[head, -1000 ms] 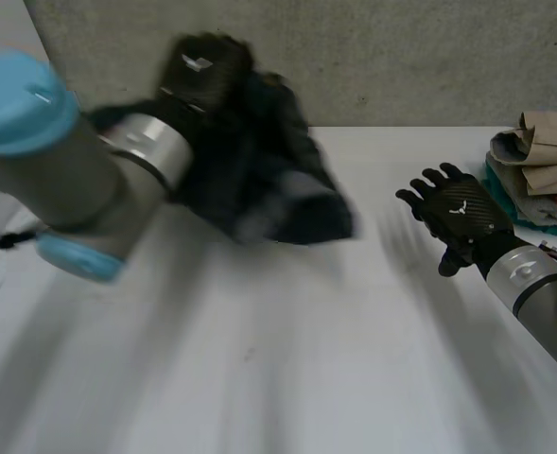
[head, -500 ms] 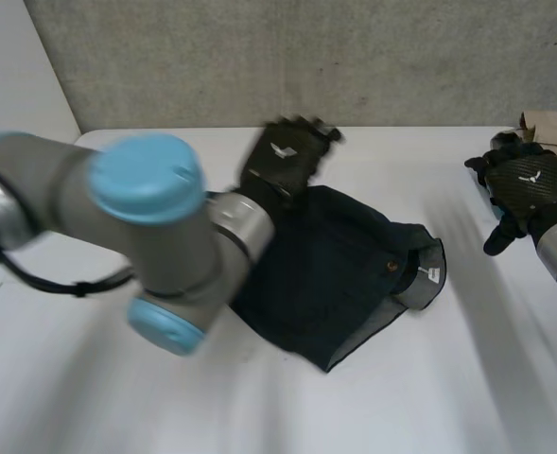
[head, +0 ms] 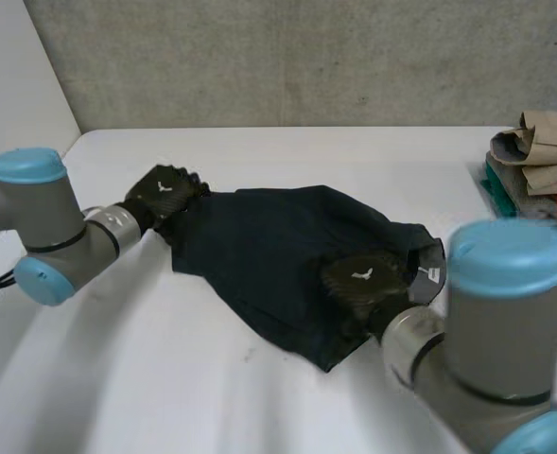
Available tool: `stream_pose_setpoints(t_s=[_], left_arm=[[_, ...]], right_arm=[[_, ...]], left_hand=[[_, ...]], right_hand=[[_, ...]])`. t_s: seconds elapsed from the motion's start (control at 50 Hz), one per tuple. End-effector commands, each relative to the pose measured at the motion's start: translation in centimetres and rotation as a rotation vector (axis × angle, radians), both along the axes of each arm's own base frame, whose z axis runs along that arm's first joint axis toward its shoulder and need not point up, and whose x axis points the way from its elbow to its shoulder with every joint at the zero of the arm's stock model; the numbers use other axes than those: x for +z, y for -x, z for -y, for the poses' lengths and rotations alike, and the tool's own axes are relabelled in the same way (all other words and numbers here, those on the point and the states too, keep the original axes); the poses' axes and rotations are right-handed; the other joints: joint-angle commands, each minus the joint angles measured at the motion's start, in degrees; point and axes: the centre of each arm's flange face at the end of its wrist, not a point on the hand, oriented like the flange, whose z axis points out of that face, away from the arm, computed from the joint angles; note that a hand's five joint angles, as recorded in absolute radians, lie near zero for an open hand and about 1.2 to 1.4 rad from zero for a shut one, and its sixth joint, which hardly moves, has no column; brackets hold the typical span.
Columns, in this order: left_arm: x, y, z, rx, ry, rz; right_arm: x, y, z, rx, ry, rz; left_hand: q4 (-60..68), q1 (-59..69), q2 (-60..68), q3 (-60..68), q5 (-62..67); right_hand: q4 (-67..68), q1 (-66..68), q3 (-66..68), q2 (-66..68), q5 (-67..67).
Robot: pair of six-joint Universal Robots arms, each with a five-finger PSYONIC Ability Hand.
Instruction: Fold the laundry.
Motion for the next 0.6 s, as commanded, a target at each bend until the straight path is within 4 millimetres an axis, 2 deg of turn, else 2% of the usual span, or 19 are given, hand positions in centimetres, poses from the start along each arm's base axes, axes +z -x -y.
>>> stream_pose_setpoints(t_s=[0.02,0.04,0.1,0.12,0.18,0.22,0.26,0.32,0.36,0.4,0.42,0.46,0.5,0.6], left_arm=[[-2.4,0.5,1.0,-0.005,-0.028,0.012],[-2.5,0.6,1.0,-0.008,-0.021,0.017],[-2.5,0.9,1.0,-0.011,-0.015,0.019],[-2.5,0.9,0.9,-0.012,-0.013,0.019],[-2.7,1.0,0.8,-0.014,-0.016,0.022],[-2.7,1.1,0.8,-0.014,-0.016,0.022],[-2.6,1.2,0.7,-0.013,-0.016,0.023],[-2.4,1.7,0.1,-0.024,-0.019,0.022],[-1.5,1.9,-0.3,-0.027,-0.020,0.016],[0.4,1.9,-0.7,-0.027,0.004,0.009],[1.1,1.8,-1.0,-0.024,0.012,0.008],[2.7,1.5,-1.9,-0.014,0.020,0.006],[3.6,1.1,-2.9,-0.006,0.017,0.006],[3.8,0.3,-4.8,0.006,-0.027,0.012]], right_arm=[[-3.3,-2.2,-0.3,0.013,0.074,-0.040],[-3.9,-2.4,-0.1,0.013,0.079,-0.053],[-4.5,-2.6,0.0,0.020,0.082,-0.068],[-5.0,-2.7,0.2,0.022,0.081,-0.079],[-5.6,-2.9,0.4,0.024,0.076,-0.090],[-5.9,-3.2,0.7,0.024,0.078,-0.090],[-5.4,-3.4,1.1,0.012,0.109,-0.069],[-4.7,-3.4,1.7,-0.007,0.145,-0.043],[-2.9,-3.6,1.8,-0.006,0.190,-0.004],[-1.0,-3.6,1.8,-0.007,0.232,0.026],[0.9,-3.5,1.8,-0.007,0.277,0.053],[2.4,-3.4,1.9,-0.009,0.316,0.067],[3.5,-3.3,1.8,-0.004,0.357,0.061],[3.9,-3.2,1.8,0.015,0.411,0.008]], left_hand=[[14.0,13.9,14.0,14.0,13.8],[21.7,21.6,21.7,21.7,21.5],[31.0,30.9,31.0,31.0,30.8],[38.7,38.6,38.7,38.7,38.5],[45.9,45.7,45.9,45.8,45.6],[46.5,46.4,46.5,46.5,46.3],[45.7,45.6,45.7,45.6,45.5],[32.3,32.2,32.3,32.2,32.1],[16.9,16.7,16.9,16.8,16.6],[12.8,12.6,12.8,12.7,12.5],[11.1,10.9,11.1,11.0,10.8],[7.2,7.1,7.2,7.1,7.0],[7.0,6.9,7.0,6.9,6.8],[6.0,5.9,6.0,5.9,5.8]], right_hand=[[8.1,8.8,8.1,8.1,7.8],[9.4,10.1,9.4,9.5,9.2],[9.6,10.3,9.6,9.6,9.4],[12.4,13.2,12.4,12.5,12.2],[20.8,21.6,20.8,20.9,20.6],[42.5,43.2,42.5,42.5,42.2],[66.0,66.7,66.0,66.0,65.7],[66.1,66.8,66.1,66.1,65.8],[66.1,66.8,66.1,66.1,65.8],[66.1,66.8,66.1,66.1,65.8],[66.1,66.8,66.1,66.1,65.8],[66.1,66.8,66.1,66.1,65.8],[66.1,66.8,66.1,66.1,65.8],[66.1,66.8,66.1,66.1,65.8]])
